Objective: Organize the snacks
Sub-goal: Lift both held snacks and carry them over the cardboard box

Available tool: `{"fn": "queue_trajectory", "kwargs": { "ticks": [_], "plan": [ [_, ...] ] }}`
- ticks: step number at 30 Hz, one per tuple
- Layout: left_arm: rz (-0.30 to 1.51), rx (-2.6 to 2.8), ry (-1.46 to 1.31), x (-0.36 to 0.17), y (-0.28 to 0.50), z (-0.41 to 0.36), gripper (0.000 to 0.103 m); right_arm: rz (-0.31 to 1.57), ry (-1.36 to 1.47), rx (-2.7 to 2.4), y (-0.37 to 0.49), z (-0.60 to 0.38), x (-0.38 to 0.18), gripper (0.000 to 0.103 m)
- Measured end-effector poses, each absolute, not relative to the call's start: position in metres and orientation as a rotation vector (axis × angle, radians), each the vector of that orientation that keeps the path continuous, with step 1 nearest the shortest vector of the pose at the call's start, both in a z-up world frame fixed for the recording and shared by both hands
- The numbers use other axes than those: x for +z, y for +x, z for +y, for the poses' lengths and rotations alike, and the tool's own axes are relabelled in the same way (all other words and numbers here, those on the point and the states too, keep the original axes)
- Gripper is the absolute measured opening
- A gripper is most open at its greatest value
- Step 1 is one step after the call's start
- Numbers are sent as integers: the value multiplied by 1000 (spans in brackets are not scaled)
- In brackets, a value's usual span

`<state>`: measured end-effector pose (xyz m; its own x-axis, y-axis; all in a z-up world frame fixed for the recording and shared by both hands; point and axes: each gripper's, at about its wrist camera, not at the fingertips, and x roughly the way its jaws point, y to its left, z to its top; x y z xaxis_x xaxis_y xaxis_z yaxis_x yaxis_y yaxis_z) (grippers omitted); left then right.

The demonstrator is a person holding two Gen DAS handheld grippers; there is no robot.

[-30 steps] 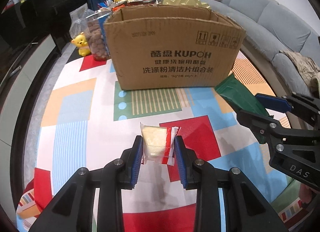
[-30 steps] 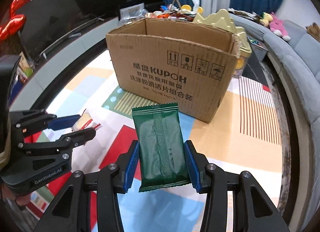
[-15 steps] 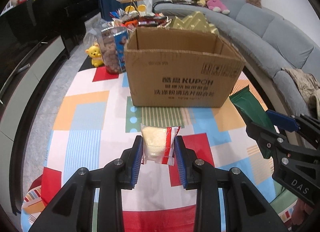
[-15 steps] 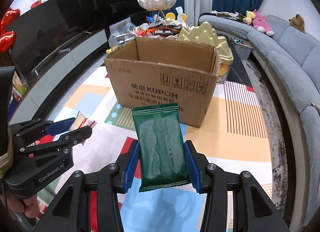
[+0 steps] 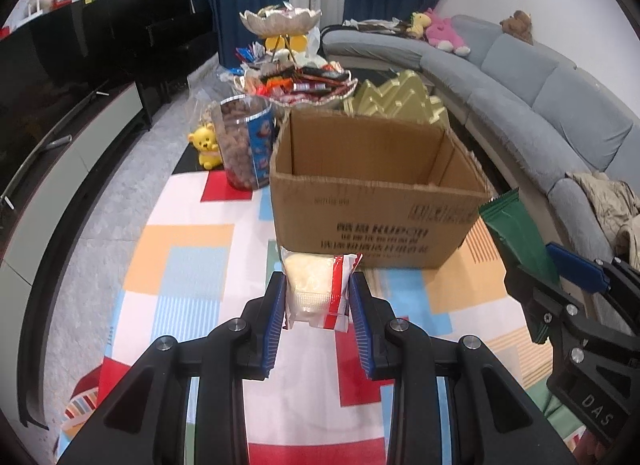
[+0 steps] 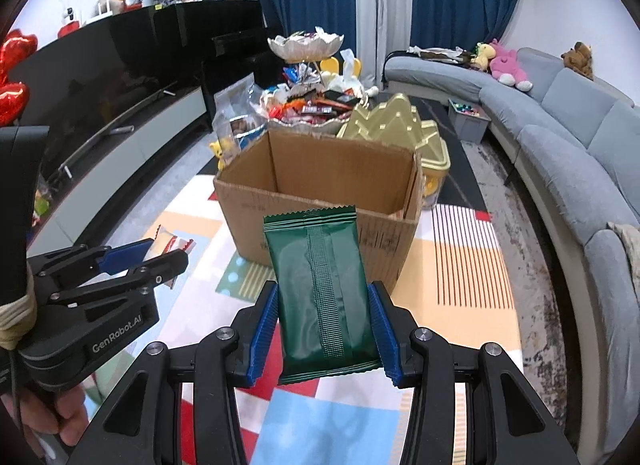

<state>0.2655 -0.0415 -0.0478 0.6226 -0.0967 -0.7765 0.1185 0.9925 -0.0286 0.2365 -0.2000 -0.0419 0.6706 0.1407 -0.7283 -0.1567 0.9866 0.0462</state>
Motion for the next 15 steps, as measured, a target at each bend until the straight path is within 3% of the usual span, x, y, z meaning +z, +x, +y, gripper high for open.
{"fn": "queue_trajectory", "kwargs": {
  "ticks": [15],
  "plan": [
    [815,-138,41,-6,313,-53,32,763,16,119,273,-212,-8,46]
  ]
}}
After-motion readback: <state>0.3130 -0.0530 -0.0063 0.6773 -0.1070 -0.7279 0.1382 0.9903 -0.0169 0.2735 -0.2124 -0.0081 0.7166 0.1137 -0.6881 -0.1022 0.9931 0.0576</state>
